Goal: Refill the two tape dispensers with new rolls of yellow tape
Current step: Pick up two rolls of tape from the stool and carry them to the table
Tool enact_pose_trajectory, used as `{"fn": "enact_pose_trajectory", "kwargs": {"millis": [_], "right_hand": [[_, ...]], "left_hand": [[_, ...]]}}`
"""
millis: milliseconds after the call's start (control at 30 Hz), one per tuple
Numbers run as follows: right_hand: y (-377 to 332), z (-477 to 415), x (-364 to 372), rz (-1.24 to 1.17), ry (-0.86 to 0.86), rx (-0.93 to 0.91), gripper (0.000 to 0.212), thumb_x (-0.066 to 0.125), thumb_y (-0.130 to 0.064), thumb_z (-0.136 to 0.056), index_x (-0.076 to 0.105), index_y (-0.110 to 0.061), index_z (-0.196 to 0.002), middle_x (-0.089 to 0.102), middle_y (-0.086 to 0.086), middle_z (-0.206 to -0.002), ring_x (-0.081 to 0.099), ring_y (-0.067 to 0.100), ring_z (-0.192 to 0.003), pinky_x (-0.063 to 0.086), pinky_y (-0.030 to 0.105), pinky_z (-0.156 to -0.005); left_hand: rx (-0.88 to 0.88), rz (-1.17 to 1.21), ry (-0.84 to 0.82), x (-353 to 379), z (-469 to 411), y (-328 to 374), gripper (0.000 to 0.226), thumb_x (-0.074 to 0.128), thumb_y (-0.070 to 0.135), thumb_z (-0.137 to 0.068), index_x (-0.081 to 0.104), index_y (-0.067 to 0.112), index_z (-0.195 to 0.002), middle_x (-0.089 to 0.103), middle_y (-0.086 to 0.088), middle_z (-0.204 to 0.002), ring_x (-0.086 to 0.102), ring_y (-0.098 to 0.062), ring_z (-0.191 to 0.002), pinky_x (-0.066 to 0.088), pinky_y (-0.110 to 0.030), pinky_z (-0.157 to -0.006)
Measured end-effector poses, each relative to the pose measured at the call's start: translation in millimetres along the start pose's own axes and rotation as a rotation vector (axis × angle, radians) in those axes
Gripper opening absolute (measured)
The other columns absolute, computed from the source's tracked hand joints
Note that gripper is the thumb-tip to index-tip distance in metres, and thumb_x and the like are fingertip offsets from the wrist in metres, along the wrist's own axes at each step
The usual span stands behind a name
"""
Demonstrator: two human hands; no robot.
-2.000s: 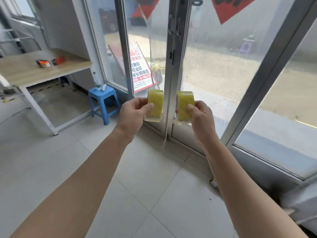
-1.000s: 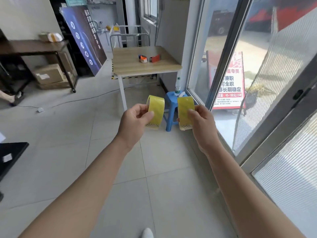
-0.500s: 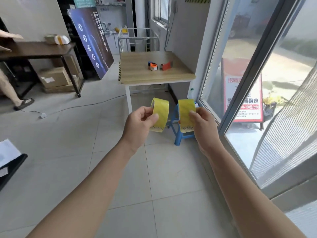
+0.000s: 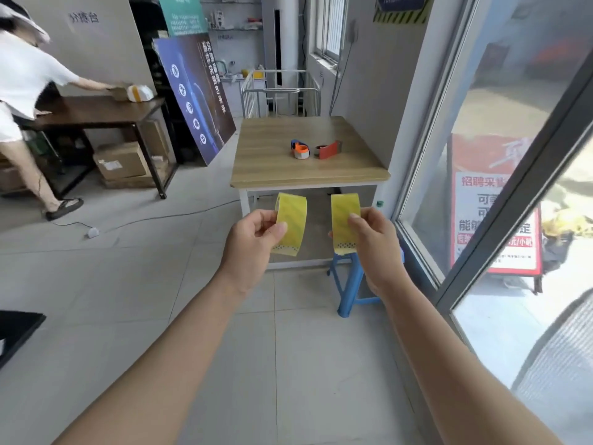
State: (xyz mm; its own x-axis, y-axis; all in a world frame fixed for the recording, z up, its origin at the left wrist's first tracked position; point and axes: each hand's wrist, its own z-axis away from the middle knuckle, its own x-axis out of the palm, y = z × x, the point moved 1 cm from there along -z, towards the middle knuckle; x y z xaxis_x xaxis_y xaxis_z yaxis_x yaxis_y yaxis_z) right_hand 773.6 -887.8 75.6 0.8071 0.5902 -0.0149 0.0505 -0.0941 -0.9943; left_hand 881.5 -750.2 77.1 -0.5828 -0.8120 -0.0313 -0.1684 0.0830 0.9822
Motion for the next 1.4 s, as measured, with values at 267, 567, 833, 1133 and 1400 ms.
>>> {"fn": "enact_pose_trajectory", "kwargs": {"millis": [267, 567, 833, 1133, 1400], "right_hand": [[22.0, -106.9, 45.3, 0.013, -0.054, 0.031, 0.028, 0.052, -0.049, -0.069, 0.055, -0.023, -0.077, 0.064, 0.028, -0.097, 0.061, 0.050, -0.098, 0.051, 0.064, -0.079], [22.2, -231.2, 131.0, 0.076, -0.046, -0.009, 0.023, 0.051, -0.037, -0.087, 0.056, -0.015, -0.085, 0.061, 0.018, -0.089, 0.063, 0.037, -0.088, 0.053, 0.045, -0.075], [35.8, -333.8, 167.0, 0.066, 0.016, 0.003, 0.019, 0.050, -0.026, -0.096, 0.054, -0.019, -0.078, 0.056, 0.004, -0.082, 0.060, 0.033, -0.082, 0.049, 0.040, -0.068], [63.0, -464.3, 177.4, -0.001, -0.023, 0.018, 0.018, 0.048, -0.031, -0.095, 0.056, -0.018, -0.086, 0.063, 0.015, -0.096, 0.065, 0.045, -0.099, 0.056, 0.046, -0.076], [64.9, -572.4, 176.4, -0.026, -0.073, 0.062, 0.022, 0.041, -0.025, -0.101, 0.053, -0.007, -0.095, 0.053, -0.003, -0.077, 0.059, -0.007, -0.050, 0.045, 0.010, -0.046]], "left_hand": [[-0.010, -0.020, 0.059, -10.3, -100.6, -24.6, 0.018, 0.056, 0.004, -0.087, 0.062, 0.022, -0.085, 0.066, 0.004, -0.084, 0.061, -0.007, -0.077, 0.048, -0.017, -0.074], [0.023, -0.012, 0.031, -51.2, -244.4, -47.1, 0.019, 0.056, 0.005, -0.088, 0.061, 0.023, -0.084, 0.065, 0.005, -0.084, 0.061, -0.004, -0.075, 0.049, -0.012, -0.072], [0.015, 0.018, -0.013, -56.9, -360.8, -64.5, 0.021, 0.055, 0.005, -0.089, 0.061, 0.024, -0.083, 0.065, 0.004, -0.085, 0.061, -0.007, -0.079, 0.049, -0.018, -0.077], [-0.010, -0.046, -0.001, -25.9, -482.3, -105.2, 0.017, 0.055, 0.006, -0.089, 0.059, 0.023, -0.087, 0.065, 0.003, -0.088, 0.060, -0.007, -0.080, 0.047, -0.013, -0.072], [-0.062, -0.060, 0.038, 2.2, -576.3, -125.9, 0.014, 0.054, 0.009, -0.090, 0.058, 0.022, -0.085, 0.065, 0.001, -0.089, 0.061, -0.014, -0.085, 0.048, -0.028, -0.084]]}}
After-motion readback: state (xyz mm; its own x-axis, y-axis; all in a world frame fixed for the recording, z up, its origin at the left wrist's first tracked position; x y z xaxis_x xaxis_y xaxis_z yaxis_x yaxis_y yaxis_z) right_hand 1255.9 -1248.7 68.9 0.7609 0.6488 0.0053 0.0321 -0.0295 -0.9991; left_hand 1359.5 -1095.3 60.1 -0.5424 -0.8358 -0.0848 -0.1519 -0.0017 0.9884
